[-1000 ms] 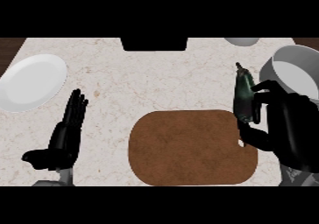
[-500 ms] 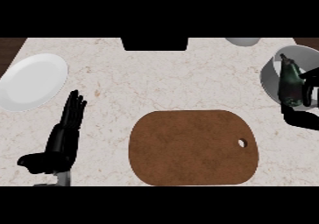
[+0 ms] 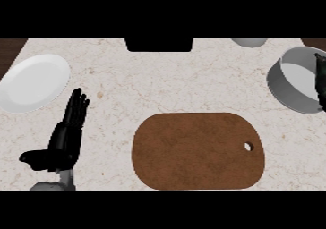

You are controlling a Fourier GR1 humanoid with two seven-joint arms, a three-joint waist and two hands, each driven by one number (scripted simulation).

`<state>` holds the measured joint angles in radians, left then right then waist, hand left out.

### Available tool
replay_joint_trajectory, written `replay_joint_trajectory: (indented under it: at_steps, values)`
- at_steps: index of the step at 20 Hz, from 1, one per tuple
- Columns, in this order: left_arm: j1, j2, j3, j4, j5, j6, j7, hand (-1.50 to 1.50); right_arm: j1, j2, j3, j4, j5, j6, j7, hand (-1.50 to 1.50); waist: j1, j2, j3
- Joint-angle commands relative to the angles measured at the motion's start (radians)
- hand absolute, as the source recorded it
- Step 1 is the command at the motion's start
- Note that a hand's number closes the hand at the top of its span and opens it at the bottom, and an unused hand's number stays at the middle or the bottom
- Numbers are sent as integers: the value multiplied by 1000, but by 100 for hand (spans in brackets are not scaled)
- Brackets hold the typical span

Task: Pick the eggplant from the cutting board and place it in the pot

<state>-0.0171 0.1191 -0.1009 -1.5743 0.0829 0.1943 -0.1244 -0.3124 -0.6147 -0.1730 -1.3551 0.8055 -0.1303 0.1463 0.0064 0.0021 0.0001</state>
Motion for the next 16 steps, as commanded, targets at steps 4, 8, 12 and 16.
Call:
replay_joint_trajectory:
  at_steps: [4,8,12,16]
  values:
    - [43,-17,-21,-24,-23,-4,-9,0,-131,-11,-26,378,-17,2,-187,150,11,1,1]
    - [18,-12,-8,-8,-15,-20,-17,0,-215,-21,-49,644,27,-65,-244,150,22,5,1]
    - [5,-9,-2,0,-15,-21,-7,0,-209,-39,-46,745,56,0,-149,150,26,8,1]
    - [-41,-19,15,21,-2,-22,5,0,-274,-60,-88,892,6,54,-260,-150,25,10,2]
